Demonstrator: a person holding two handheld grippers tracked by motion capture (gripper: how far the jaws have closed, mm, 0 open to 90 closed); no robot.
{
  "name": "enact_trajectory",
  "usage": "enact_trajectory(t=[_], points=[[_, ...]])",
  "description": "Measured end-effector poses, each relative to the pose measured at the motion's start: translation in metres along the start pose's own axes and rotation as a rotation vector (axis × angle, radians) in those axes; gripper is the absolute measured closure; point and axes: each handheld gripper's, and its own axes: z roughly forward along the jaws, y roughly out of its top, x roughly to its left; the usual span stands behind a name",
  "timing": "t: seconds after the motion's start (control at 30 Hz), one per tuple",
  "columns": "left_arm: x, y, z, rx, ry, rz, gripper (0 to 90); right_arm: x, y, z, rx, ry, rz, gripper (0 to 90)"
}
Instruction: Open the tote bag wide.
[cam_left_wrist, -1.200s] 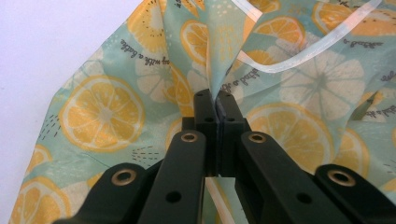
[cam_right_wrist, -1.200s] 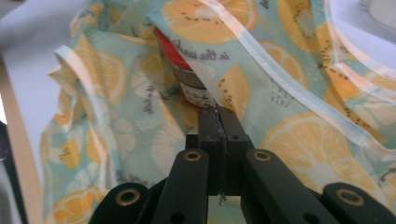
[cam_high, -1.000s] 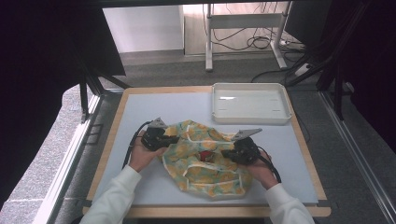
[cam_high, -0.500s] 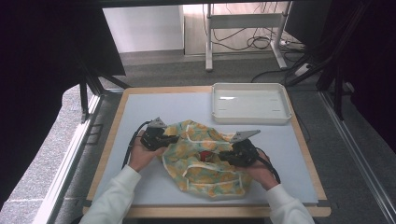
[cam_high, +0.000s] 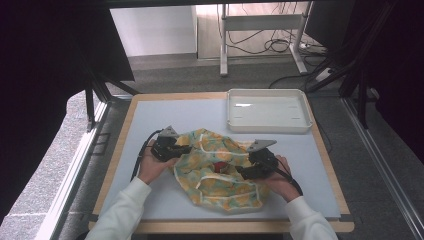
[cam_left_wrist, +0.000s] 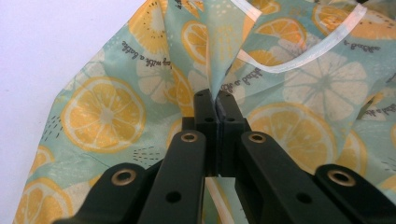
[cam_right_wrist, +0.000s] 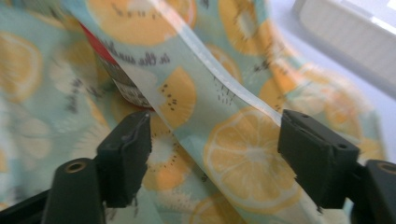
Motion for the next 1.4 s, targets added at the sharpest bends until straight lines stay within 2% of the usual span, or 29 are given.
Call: enact_trajectory(t=[0.07, 0.17, 0.23, 0.33, 0.43, 0.5, 0.7, 0.97, 1.07, 1.27, 1.4], points=[[0.0, 0.0, 0.0, 0.001, -0.001, -0.001, 90.0, 0.002, -0.001, 0.006, 0.025, -0.01, -0.018, 24.8], [0.0, 0.0, 0.0, 0.003, -0.002, 0.001, 90.0, 0.004, -0.002, 0.011, 0.035, -0.029, -0.054, 34.3], [0.0, 0.0, 0.001, 0.004, -0.004, 0.001, 90.0, 0.003, -0.003, 0.012, 0.032, -0.036, -0.063, 44.1], [-0.001, 0.0, 0.001, 0.002, -0.006, 0.001, 90.0, -0.001, -0.003, 0.011, 0.021, -0.047, -0.049, 61.2], [-0.001, 0.0, 0.001, 0.002, -0.006, 0.0, 90.0, -0.006, -0.002, 0.008, -0.015, -0.045, -0.024, 78.7], [0.0, 0.0, 0.0, 0.001, -0.006, -0.001, 90.0, -0.009, -0.002, 0.004, -0.052, -0.033, -0.014, 85.5], [0.001, 0.001, -0.004, -0.014, 0.002, -0.005, 90.0, -0.013, 0.005, -0.006, -0.126, 0.007, -0.007, 88.5], [0.005, 0.005, -0.013, -0.043, 0.031, -0.014, 90.0, -0.018, 0.022, -0.006, -0.177, 0.025, 0.025, 88.5], [0.007, 0.006, -0.017, -0.055, 0.038, -0.02, 90.0, -0.02, 0.03, -0.007, -0.197, 0.042, 0.051, 88.6], [0.014, 0.008, -0.021, -0.072, 0.057, -0.04, 90.0, -0.026, 0.042, -0.001, -0.223, 0.042, 0.079, 88.5], [0.02, 0.007, -0.02, -0.056, 0.081, -0.057, 90.0, -0.028, 0.049, 0.007, -0.221, 0.027, 0.088, 88.5]])
